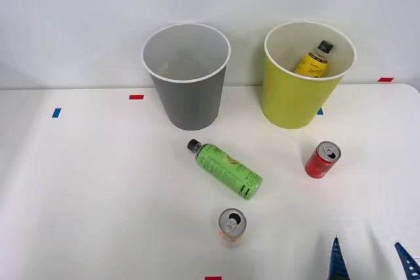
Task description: Put cans in the gray bin, plastic bottles in the light green bin
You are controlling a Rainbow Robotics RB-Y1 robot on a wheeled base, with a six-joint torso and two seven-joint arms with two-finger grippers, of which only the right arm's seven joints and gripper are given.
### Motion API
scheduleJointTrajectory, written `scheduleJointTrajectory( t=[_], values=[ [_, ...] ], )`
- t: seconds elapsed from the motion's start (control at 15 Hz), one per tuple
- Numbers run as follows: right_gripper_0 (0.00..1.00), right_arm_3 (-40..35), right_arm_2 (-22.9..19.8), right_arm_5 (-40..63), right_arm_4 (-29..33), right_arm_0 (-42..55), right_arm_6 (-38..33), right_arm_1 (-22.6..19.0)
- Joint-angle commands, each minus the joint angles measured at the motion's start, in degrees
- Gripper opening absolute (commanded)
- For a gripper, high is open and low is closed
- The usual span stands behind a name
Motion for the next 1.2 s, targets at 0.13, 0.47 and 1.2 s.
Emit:
scheduleJointTrajectory(
  t=[0.13,0.47,1.2],
  values=[
    [1.00,0.14,4.68,-4.72,1.32,0.37,2.77,-3.73],
    [1.00,0.14,6.79,-10.43,0.88,2.21,5.32,-6.11],
    [1.00,0.14,7.75,-13.60,1.94,2.83,7.43,-6.81]
  ],
)
